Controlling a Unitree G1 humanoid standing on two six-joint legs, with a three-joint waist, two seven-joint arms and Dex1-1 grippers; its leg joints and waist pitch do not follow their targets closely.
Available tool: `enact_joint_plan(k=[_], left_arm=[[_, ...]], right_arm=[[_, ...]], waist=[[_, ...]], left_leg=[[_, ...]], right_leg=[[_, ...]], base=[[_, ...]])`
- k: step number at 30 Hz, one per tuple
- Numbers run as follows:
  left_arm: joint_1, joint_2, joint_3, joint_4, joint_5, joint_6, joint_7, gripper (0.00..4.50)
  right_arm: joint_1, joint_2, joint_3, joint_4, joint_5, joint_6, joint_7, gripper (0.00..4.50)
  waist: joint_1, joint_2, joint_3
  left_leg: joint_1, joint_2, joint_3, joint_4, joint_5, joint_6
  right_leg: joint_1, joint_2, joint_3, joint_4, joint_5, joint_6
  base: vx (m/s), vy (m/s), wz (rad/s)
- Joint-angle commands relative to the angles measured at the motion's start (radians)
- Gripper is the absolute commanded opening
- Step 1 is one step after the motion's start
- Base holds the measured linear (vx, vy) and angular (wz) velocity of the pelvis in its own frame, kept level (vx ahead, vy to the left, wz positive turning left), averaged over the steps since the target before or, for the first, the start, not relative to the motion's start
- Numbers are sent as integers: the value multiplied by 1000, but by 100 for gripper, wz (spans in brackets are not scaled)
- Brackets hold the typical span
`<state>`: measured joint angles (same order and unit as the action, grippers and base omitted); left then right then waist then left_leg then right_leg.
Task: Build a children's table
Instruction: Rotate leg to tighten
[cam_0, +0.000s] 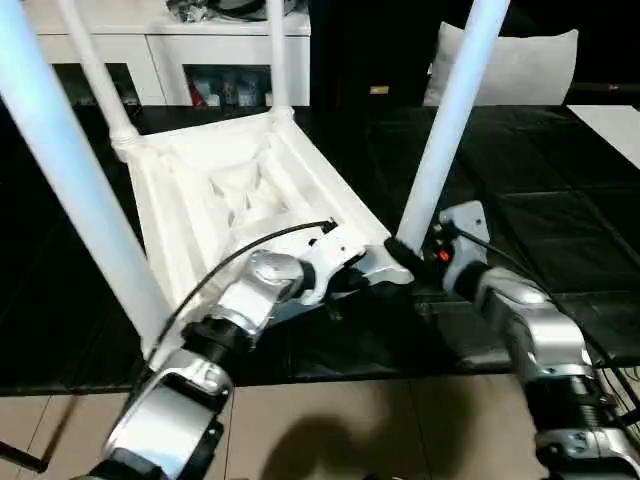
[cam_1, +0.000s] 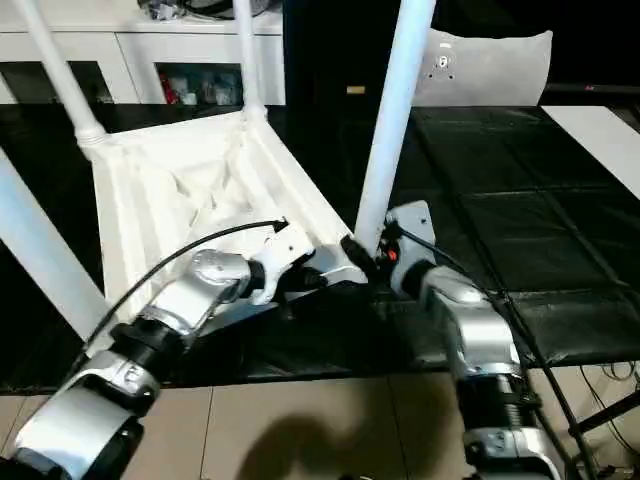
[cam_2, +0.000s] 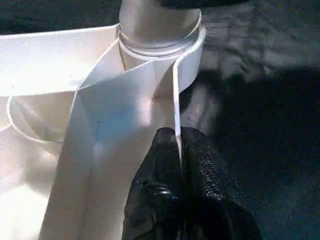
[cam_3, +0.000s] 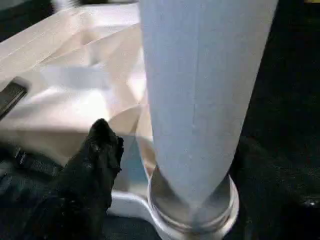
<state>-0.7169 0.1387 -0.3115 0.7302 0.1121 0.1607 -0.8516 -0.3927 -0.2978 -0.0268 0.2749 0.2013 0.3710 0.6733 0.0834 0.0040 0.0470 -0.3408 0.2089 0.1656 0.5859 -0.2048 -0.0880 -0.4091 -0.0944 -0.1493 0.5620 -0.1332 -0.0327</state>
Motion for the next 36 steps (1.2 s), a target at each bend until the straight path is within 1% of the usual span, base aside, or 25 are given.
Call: enact_joint_plan(k=[1,2,3,4,5,6,7,10,11,12,13,15,16,17,19,21,23,24,25,27,28,31,33,34,36], left_arm=[[3,32,-4,-22,-3,-53,-48,0],[5,47,-11,-24,-2,-62,-73,0],[5,47,-11,-24,-2,-62,-73,0],[13,85,-34,-23,0,-116,-156,0],[15,97,-42,-24,-1,-133,-186,0],[19,114,-55,-27,-2,-163,-229,0],[20,120,-59,-28,-3,-173,-244,0],[22,151,-82,-37,-6,-228,-322,0],[25,169,-101,-44,-2,-249,-365,0],[25,169,-101,-44,-2,-249,-365,0],[30,182,-113,-55,-2,-256,-405,0],[36,192,-122,-69,-11,-272,-445,0],[43,202,-131,-84,-20,-281,-488,0],[43,202,-131,-84,-20,-281,-488,0],[49,213,-144,-101,-24,-294,-525,0],[50,215,-147,-103,-25,-299,-532,0],[50,218,-154,-111,-31,-309,-552,0],[50,217,-155,-114,-33,-306,-554,0],[50,214,-154,-115,-33,-305,-553,0],[50,212,-153,-115,-32,-303,-551,0],[51,212,-153,-116,-32,-302,-550,0],[57,215,-149,-117,-31,-303,-557,0],[58,217,-149,-118,-32,-303,-558,0],[59,217,-150,-120,-33,-302,-558,0],[64,216,-142,-124,-44,-288,-555,0]], right_arm=[[10,-37,27,-36,13,-23,92,395],[15,-60,30,-40,16,-26,125,403],[15,-60,30,-40,16,-26,125,403],[24,-121,37,-45,35,-29,221,430],[26,-140,41,-46,43,-29,254,439],[28,-170,51,-50,50,-34,304,439],[28,-180,55,-50,49,-40,319,443],[29,-227,76,-39,37,-109,410,443],[38,-253,90,-48,65,-101,501,443],[38,-253,90,-48,65,-101,501,443],[48,-271,102,-61,87,-97,569,426],[46,-274,110,-59,102,-96,599,408],[42,-276,119,-54,116,-96,627,405],[42,-276,119,-54,116,-96,627,396],[39,-274,130,-48,123,-99,652,370],[37,-272,133,-44,124,-102,658,359],[30,-257,147,-34,118,-113,678,334],[29,-252,152,-33,119,-111,683,334],[27,-251,158,-32,119,-108,688,319],[25,-251,163,-32,122,-101,696,313],[26,-251,167,-35,127,-94,704,290],[26,-255,172,-36,132,-97,717,271],[27,-256,172,-36,131,-98,719,247],[28,-257,172,-38,132,-97,720,236],[33,-255,171,-44,143,-82,724,229]], waist=[[9,1,-73],[10,-4,-73],[11,-4,-72],[15,-7,-73],[19,-6,-73],[20,-10,-73],[23,-9,-73],[32,-17,-73],[36,-17,-73],[40,-15,-73],[46,-14,-73],[56,-15,-74],[62,-16,-74],[63,-15,-73],[67,-16,-72],[71,-16,-70],[74,-17,-70],[74,-17,-69],[75,-17,-69],[76,-17,-70],[76,-18,-69],[77,-19,-72],[77,-19,-72],[77,-21,-72],[77,-20,-72]], left_leg=[[-9,18,1,-59,-121,99],[-8,19,1,-59,-125,94],[-8,19,1,-59,-127,92],[-7,20,0,-60,-126,92],[-7,21,0,-59,-131,98],[-8,22,0,-59,-123,99],[-8,22,1,-58,-123,101],[-7,25,4,-57,-117,100],[-6,26,4,-57,-114,103],[-4,27,5,-56,-115,106],[-5,31,4,-57,-107,109],[-4,34,4,-57,-103,110],[-2,34,5,-56,-100,102],[-2,35,5,-57,-104,100],[-2,35,6,-58,-116,90],[-3,32,5,-59,-130,79],[-3,30,6,-58,-138,72],[-3,29,6,-59,-142,69],[-2,29,6,-59,-144,67],[-3,29,5,-58,-140,64],[-2,29,5,-59,-140,63],[-4,28,4,-58,-128,63],[-5,29,4,-58,-124,64],[-5,29,4,-58,-122,65],[-6,29,4,-57,-117,66]], right_leg=[[73,-62,55,-63,-314,-130],[73,-60,56,-62,-311,-127],[74,-61,56,-62,-313,-128],[74,-62,56,-62,-315,-127],[76,-64,57,-61,-315,-126],[74,-63,59,-57,-304,-131],[74,-63,58,-57,-303,-133],[70,-66,59,-53,-309,-140],[70,-66,60,-51,-309,-142],[69,-66,59,-51,-307,-144],[68,-66,61,-48,-294,-149],[67,-68,62,-45,-283,-155],[65,-69,63,-44,-280,-160],[65,-69,63,-43,-285,-161],[64,-70,63,-46,-307,-155],[65,-70,63,-51,-343,-138],[64,-71,62,-54,-372,-123],[64,-70,60,-58,-396,-112],[63,-70,60,-59,-405,-107],[63,-70,59,-59,-412,-99],[62,-69,59,-61,-420,-94],[63,-69,60,-58,-406,-90],[63,-69,59,-56,-397,-93],[63,-69,59,-56,-395,-94],[63,-69,60,-53,-389,-98]], base=[[0,0,0],[0,0,0],[0,0,0],[0,0,0],[0,0,0],[0,0,0],[0,0,0],[0,0,0],[0,0,0],[0,0,0],[0,0,0],[0,0,0],[0,0,0],[0,0,0],[0,0,0],[0,0,0],[0,0,0],[0,0,0],[0,0,0],[0,0,0],[0,0,0],[0,0,0],[0,0,0],[0,0,0],[0,0,0]])
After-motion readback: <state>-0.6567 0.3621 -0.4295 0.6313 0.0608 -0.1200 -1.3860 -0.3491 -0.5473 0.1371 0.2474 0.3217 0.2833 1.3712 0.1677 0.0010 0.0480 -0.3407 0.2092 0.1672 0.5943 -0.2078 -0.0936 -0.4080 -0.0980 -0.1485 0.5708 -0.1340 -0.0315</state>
